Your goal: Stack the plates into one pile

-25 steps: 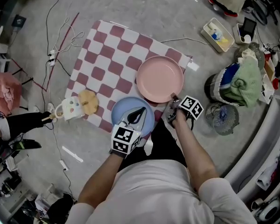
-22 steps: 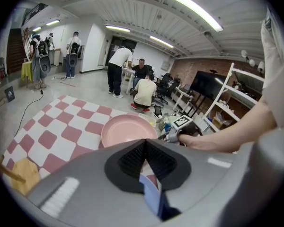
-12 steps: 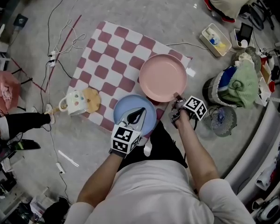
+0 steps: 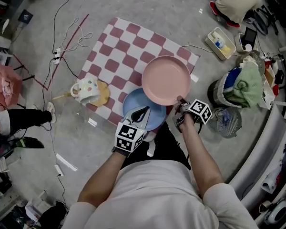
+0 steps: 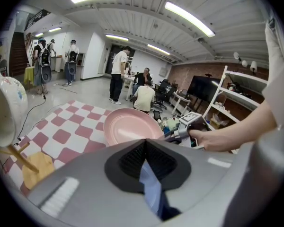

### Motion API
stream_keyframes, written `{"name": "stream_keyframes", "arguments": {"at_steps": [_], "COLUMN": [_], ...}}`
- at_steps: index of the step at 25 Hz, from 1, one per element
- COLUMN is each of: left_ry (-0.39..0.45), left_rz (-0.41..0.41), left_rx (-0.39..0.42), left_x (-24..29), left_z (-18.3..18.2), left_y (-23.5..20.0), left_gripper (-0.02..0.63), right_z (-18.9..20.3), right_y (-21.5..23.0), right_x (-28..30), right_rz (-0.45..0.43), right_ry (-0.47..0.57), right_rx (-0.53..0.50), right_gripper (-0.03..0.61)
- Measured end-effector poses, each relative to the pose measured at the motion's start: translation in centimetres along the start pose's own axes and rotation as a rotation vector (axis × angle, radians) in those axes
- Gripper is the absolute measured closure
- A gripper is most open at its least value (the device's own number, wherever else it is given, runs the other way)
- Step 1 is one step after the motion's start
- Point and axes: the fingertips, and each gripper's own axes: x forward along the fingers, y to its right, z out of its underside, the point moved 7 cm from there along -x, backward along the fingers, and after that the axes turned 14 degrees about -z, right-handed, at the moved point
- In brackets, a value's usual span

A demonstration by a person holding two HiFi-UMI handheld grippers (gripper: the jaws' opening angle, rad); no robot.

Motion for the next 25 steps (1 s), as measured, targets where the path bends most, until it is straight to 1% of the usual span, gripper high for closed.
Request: {"name": "stream_keyframes", "arguments": {"at_steps": [7, 13, 20, 25], "left_ry": [0.016, 0.028, 0.026, 0.021], "left_rz": [0.001, 0.002, -0.005, -0.012], "left_rx": [0.014, 0.023, 0.025, 0.026], "left_x": [-2.6, -4.5, -6.4, -7.6], "left_z": [1.4, 2.4, 4.0, 5.2], "left_y": [-0.8, -1.2, -1.6, -1.9], "left_gripper": [0.607, 0.607, 0.607, 0.607], "right_z": [4.4, 8.2, 12.4, 14.6], "right_y": [-0.3, -0.1, 0.6, 1.8], "right_x": [-1.4, -2.2, -2.7, -2.7], "right_rz": [-0.003, 0.007, 0.027, 0.053], "right_ry": [-0.024, -0.064, -0.121, -0.14], "right_rx": [-0.009, -0.024, -0.035, -0.02], "right_gripper": [0.546, 0.546, 0.545, 0.543]}}
